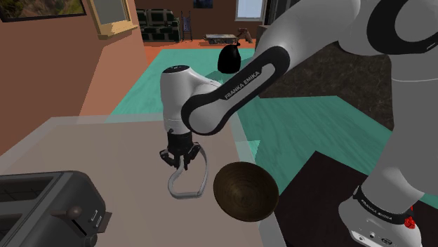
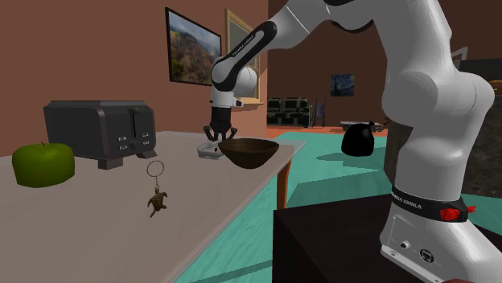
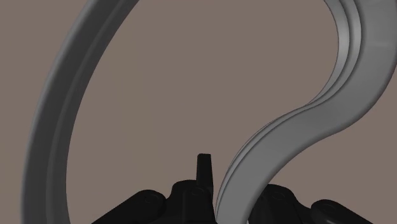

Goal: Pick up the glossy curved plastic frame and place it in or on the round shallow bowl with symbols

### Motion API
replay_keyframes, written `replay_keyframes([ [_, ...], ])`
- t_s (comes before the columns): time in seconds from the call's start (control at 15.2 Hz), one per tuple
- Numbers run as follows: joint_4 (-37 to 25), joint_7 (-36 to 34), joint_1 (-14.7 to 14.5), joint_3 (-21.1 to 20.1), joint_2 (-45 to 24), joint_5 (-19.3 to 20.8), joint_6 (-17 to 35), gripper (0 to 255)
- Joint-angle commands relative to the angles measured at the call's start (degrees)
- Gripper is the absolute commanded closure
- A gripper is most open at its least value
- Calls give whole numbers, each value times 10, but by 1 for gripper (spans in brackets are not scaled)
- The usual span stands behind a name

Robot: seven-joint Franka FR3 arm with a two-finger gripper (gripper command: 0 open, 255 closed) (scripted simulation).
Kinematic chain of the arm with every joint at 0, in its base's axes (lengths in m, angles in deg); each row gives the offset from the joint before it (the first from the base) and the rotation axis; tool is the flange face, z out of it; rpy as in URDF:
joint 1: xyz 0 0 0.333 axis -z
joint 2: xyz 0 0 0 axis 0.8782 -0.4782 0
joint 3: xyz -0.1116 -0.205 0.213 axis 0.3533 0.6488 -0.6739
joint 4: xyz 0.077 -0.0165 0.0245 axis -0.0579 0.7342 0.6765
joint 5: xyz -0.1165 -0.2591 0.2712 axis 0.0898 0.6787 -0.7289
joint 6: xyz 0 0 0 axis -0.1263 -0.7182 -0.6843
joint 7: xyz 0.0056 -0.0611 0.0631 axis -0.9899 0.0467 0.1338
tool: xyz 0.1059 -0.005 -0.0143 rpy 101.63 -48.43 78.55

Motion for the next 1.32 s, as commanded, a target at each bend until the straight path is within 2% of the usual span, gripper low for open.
replay_keyframes([
  [0.0,-3,3,2,-3,8,-5,-11,255],
  [1.25,-64,22,16,-22,76,-44,-133,255],
])
